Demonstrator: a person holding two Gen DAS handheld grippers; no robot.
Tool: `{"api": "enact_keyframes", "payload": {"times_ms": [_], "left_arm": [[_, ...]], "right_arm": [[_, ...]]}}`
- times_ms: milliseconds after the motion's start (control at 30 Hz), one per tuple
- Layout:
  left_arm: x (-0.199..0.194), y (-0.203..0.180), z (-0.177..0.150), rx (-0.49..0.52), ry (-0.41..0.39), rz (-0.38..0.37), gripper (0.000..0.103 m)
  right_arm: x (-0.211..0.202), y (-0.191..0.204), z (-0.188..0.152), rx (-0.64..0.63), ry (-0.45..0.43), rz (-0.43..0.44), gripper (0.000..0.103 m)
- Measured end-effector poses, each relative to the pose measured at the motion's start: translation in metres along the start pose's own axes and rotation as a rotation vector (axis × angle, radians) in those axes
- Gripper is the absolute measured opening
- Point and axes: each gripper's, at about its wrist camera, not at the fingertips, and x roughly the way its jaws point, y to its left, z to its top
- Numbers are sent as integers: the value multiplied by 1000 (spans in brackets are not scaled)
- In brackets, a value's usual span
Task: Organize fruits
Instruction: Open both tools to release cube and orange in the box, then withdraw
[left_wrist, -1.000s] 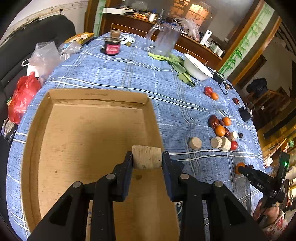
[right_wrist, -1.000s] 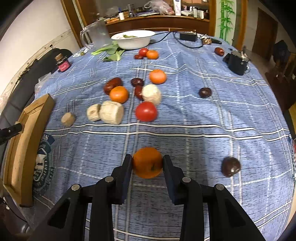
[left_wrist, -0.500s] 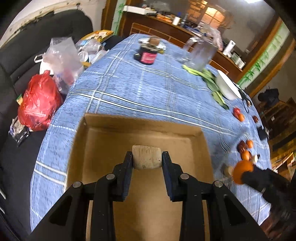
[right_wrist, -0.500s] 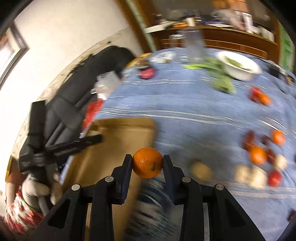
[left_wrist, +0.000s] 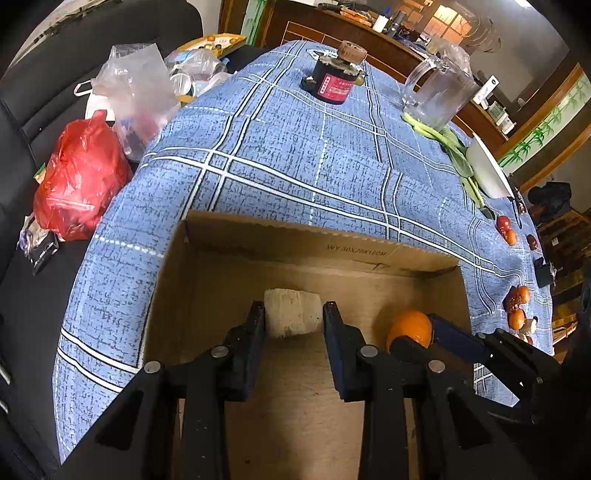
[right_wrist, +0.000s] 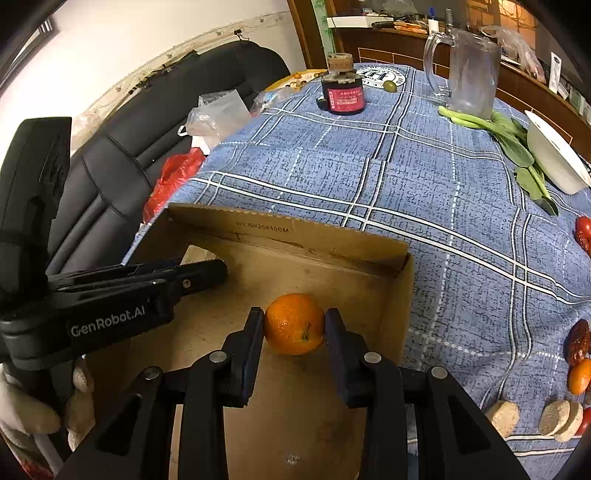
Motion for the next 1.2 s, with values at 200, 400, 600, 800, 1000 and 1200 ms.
{"api": "enact_keyframes", "payload": {"times_ms": [200,400,600,800,1000,1200], "left_arm": [[-5,-2,1,-7,1,13,43],[-33,-4,-1,-45,-46,36,48],[-68,-21,-14,-89,-120,38,58],[-86,-56,-33,-72,-150,29,59],[-83,-99,-50,-33,-141,18,59],[-62,-152,-68,25,-95,-12,59]], "right_arm": [[3,3,4,-26,-1,-10,43],[-24,4,1,-33,-59,2,55],[-64,-14,-14,19,-117,10,60],[-109,-59,-56,113,-151,4,60],[-149,-131,-123,274,-140,-50,60],[-182,-204,-176,429,-134,-132,59]]}}
